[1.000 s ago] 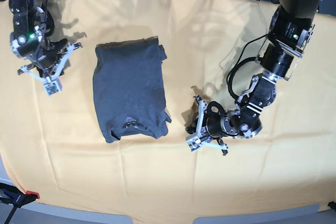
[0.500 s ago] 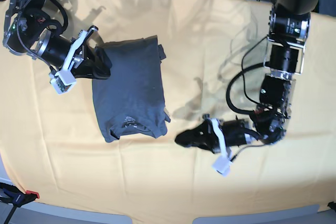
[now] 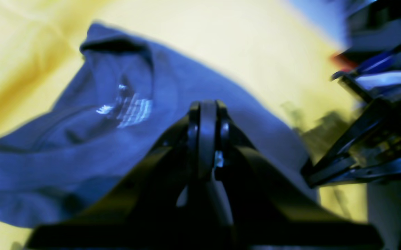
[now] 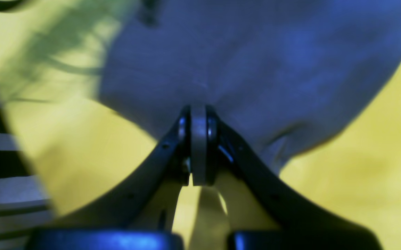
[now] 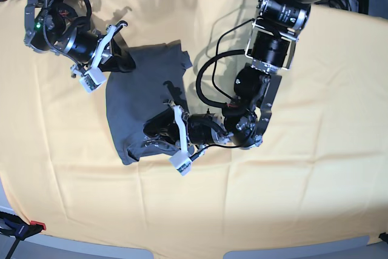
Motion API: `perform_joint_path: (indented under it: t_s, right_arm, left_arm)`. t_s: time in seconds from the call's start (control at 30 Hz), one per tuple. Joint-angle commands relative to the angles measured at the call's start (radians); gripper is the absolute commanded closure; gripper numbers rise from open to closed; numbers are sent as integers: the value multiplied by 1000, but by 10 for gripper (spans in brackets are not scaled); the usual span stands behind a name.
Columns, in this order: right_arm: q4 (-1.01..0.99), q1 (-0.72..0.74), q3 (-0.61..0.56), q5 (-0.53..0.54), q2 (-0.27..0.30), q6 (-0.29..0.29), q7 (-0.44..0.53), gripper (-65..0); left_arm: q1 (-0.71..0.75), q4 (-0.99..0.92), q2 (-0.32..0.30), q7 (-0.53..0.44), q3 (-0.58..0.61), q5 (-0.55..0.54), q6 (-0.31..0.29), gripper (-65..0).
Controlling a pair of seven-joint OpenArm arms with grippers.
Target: Fold the T-shirt properly
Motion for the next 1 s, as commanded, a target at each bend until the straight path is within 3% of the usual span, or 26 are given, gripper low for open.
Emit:
perform_joint_path:
  t_s: [0.0,0.13,0.23,0.47,0.63,0.7,0.77,0.83,0.97]
  right_arm:
    - [-14,6,-2,-19,11,2,31,0]
    - [-51,6,0,-35,11,2,-19,0]
    - [-45,5,2,-35,17,2,-63,0]
    - [-16,0,10,-35,17,2,-111,0]
    - [100,3,110,-34,17,1,-117,0]
    - [155,3,170,-20,16,-1,-105,0]
    - [185,3,231,50,17,-8,-108,0]
    - [189,-2,296,151,17,-8,-112,0]
    - [189,-31,465,441,16,2,-164,0]
  left_arm:
    - [-11,15,-2,-68,2,22,-7,0]
    - [61,7,-64,-301,49,255,-7,0]
    - [94,7,-108,-402,102,373,-7,0]
    - [76,7,-184,-444,148,463,44,0]
    - [-1,9,-216,-410,148,454,53,0]
    - [-45,11,-225,-350,147,407,51,0]
    - [-76,22,-240,-250,140,289,39,0]
    - [-83,53,-258,-121,113,122,-7,0]
    - [-52,149,-285,183,11,-299,-7,0]
